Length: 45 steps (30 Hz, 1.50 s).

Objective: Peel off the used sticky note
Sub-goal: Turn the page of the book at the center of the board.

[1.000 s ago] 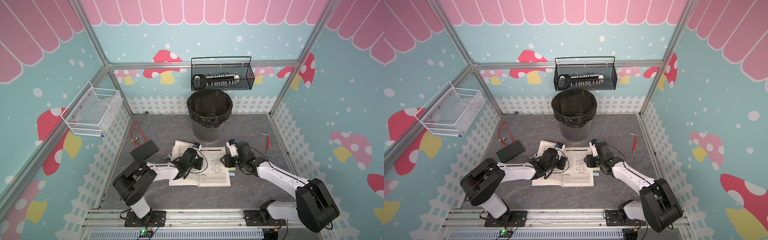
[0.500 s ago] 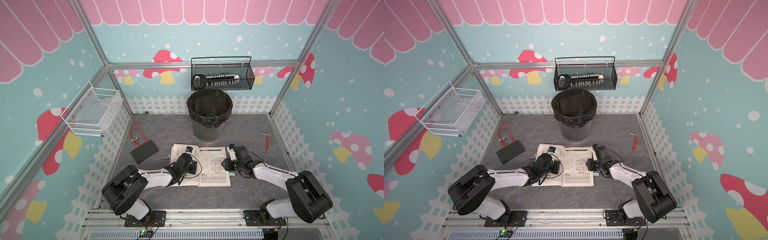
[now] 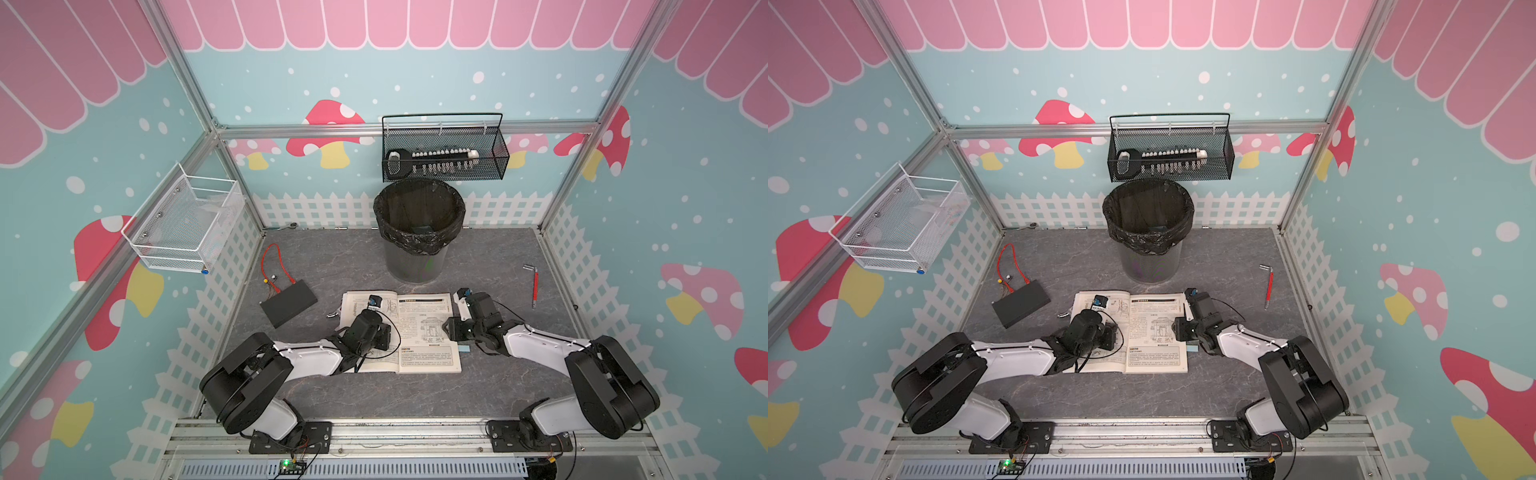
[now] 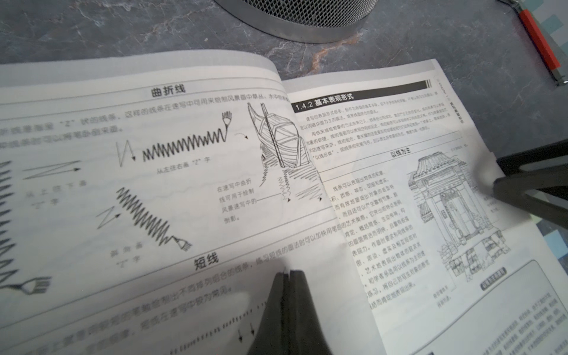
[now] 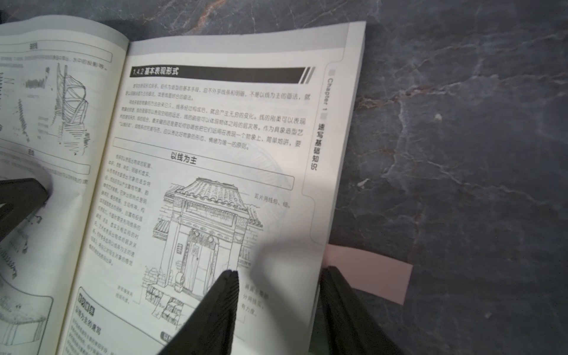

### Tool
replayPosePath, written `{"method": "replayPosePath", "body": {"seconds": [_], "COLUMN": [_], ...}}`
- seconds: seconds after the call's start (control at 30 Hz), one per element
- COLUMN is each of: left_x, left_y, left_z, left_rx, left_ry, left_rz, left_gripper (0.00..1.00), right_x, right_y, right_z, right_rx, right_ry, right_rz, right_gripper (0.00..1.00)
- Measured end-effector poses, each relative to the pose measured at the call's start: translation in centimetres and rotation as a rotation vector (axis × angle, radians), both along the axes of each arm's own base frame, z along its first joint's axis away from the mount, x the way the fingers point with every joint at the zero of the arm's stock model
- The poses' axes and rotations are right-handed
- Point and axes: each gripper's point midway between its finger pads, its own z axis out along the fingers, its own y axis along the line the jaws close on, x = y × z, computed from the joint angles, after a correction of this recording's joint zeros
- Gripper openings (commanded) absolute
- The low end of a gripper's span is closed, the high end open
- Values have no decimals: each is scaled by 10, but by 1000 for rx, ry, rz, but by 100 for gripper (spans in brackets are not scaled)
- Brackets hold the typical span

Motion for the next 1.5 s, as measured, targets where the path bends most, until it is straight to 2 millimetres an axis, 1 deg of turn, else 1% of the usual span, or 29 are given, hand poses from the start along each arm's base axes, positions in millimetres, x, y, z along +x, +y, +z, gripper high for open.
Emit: {"method": "replayPosePath", "body": {"seconds": [0.33,0.67,1.03,1.5], "left_x": [-2,-1,-1,-2], "left_y": [2,2,2,3], "left_z": [-3,-4,-4,-9], "left_rx": [-1,-2,-3,4], "left_ry": [7,5,4,11], "left_rz": [7,8,8,9], "left_gripper": [0,0,0,0], "right_x": [0,6,7,8], "right_y": [0,2,4,14], "right_z": [-2,7,9,10], "right_rx": [-5,2,-3,29], "right_ry": [5,-13,-17,-23], "right_rz": [-2,-1,1,27], "right_gripper": [49,49,49,48]}}
